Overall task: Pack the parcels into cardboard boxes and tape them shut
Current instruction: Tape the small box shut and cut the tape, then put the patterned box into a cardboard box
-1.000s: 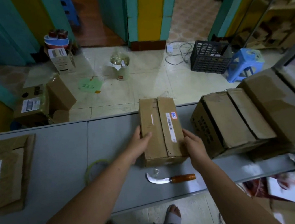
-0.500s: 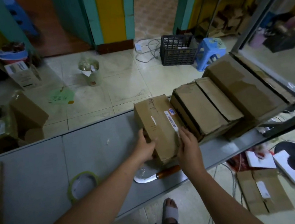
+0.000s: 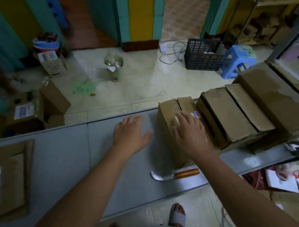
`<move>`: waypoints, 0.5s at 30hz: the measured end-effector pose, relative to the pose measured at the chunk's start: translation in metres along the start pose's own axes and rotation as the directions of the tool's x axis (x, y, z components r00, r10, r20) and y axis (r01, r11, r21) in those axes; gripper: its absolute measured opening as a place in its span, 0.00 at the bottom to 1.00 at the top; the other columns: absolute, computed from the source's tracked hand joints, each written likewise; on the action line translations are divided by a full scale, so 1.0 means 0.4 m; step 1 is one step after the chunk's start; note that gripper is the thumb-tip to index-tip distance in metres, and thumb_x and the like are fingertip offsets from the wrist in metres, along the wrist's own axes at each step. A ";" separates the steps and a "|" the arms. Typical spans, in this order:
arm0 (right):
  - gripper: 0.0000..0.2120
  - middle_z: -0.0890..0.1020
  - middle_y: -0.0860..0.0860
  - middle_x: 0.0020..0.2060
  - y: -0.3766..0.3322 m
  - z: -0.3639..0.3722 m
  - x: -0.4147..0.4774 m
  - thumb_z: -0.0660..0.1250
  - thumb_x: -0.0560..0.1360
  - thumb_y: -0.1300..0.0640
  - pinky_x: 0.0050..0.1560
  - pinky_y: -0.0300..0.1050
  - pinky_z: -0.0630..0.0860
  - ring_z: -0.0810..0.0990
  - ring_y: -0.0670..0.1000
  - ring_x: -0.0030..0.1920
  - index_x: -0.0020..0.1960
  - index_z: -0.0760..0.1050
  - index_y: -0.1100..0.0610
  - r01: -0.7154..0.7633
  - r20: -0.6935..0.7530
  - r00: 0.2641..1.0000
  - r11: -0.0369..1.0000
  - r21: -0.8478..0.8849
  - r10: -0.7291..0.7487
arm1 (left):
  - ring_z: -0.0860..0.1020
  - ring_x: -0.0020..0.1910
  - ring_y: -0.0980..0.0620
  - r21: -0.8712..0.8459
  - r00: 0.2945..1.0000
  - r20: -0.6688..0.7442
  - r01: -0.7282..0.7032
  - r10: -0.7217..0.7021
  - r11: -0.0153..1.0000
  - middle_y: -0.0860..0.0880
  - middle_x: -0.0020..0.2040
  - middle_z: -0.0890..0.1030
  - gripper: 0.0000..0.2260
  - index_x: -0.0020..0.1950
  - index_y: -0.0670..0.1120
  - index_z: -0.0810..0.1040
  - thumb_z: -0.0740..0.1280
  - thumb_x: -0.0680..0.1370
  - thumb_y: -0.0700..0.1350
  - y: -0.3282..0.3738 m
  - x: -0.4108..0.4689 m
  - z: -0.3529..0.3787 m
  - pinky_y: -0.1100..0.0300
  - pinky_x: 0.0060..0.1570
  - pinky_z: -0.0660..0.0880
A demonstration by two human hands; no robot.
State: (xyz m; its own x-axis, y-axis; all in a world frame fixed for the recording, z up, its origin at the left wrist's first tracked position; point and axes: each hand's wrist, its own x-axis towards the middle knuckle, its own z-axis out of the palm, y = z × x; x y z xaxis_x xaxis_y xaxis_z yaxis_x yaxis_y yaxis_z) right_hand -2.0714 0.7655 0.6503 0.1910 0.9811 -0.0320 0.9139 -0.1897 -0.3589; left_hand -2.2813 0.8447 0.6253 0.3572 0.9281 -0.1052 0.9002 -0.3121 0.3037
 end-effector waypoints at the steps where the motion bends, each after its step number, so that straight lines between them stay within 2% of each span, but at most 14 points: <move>1: 0.27 0.63 0.54 0.81 -0.048 0.003 0.018 0.57 0.85 0.45 0.80 0.56 0.53 0.60 0.57 0.80 0.82 0.59 0.52 0.056 0.023 0.998 0.998 -0.010 -0.055 | 0.67 0.77 0.46 0.020 0.999 -0.031 0.035 -0.034 0.999 0.49 0.80 0.69 0.34 0.81 0.53 0.65 0.62 0.79 0.69 -0.050 -0.012 -0.023 0.46 0.73 0.65; 4: 0.29 0.62 0.53 0.81 -0.213 0.048 0.068 0.58 0.85 0.44 0.81 0.59 0.53 0.58 0.58 0.81 0.83 0.58 0.52 0.259 0.070 0.964 0.966 -0.014 -0.258 | 0.67 0.77 0.45 0.036 0.979 -0.101 0.184 -0.179 0.982 0.49 0.80 0.69 0.34 0.81 0.53 0.65 0.62 0.80 0.68 -0.214 -0.078 -0.084 0.45 0.74 0.65; 8: 0.29 0.65 0.55 0.80 -0.453 0.159 0.096 0.60 0.84 0.45 0.79 0.62 0.57 0.61 0.59 0.80 0.82 0.61 0.53 0.528 0.144 0.841 0.850 -0.002 -0.522 | 0.68 0.76 0.44 0.007 0.903 -0.197 0.390 -0.381 0.921 0.49 0.79 0.69 0.33 0.81 0.53 0.65 0.61 0.80 0.67 -0.424 -0.237 -0.145 0.43 0.74 0.65; 10: 0.29 0.66 0.55 0.79 -0.573 0.211 0.087 0.61 0.84 0.45 0.79 0.63 0.57 0.62 0.59 0.79 0.81 0.62 0.54 0.634 0.191 0.758 0.773 0.013 -0.624 | 0.68 0.76 0.43 -0.031 0.854 -0.217 0.479 -0.474 0.877 0.49 0.79 0.69 0.33 0.82 0.54 0.65 0.61 0.80 0.67 -0.511 -0.340 -0.165 0.41 0.74 0.66; 12: 0.29 0.66 0.56 0.79 -0.687 0.264 0.066 0.61 0.84 0.45 0.78 0.63 0.58 0.64 0.60 0.78 0.81 0.62 0.54 0.718 0.225 0.672 0.695 0.038 -0.706 | 0.72 0.72 0.42 -0.059 0.797 -0.248 0.554 -0.550 0.830 0.48 0.75 0.73 0.32 0.80 0.55 0.67 0.61 0.78 0.66 -0.584 -0.447 -0.173 0.43 0.70 0.71; 15: 0.31 0.66 0.57 0.79 -0.843 0.337 0.019 0.62 0.83 0.44 0.77 0.61 0.60 0.65 0.60 0.77 0.82 0.61 0.54 0.784 0.293 0.570 0.615 0.084 -0.767 | 0.75 0.69 0.41 -0.154 0.663 -0.261 0.689 -0.702 0.708 0.47 0.71 0.77 0.34 0.76 0.53 0.72 0.56 0.74 0.67 -0.665 -0.598 -0.165 0.44 0.67 0.74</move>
State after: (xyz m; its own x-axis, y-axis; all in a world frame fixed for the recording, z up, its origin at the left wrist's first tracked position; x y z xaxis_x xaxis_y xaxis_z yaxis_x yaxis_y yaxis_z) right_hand -2.4262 0.8422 0.6454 -0.6973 0.7166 -0.0160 0.6817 0.6560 -0.3239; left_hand -2.6227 0.7191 0.6323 -0.4602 0.8871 -0.0359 0.8452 0.4501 0.2882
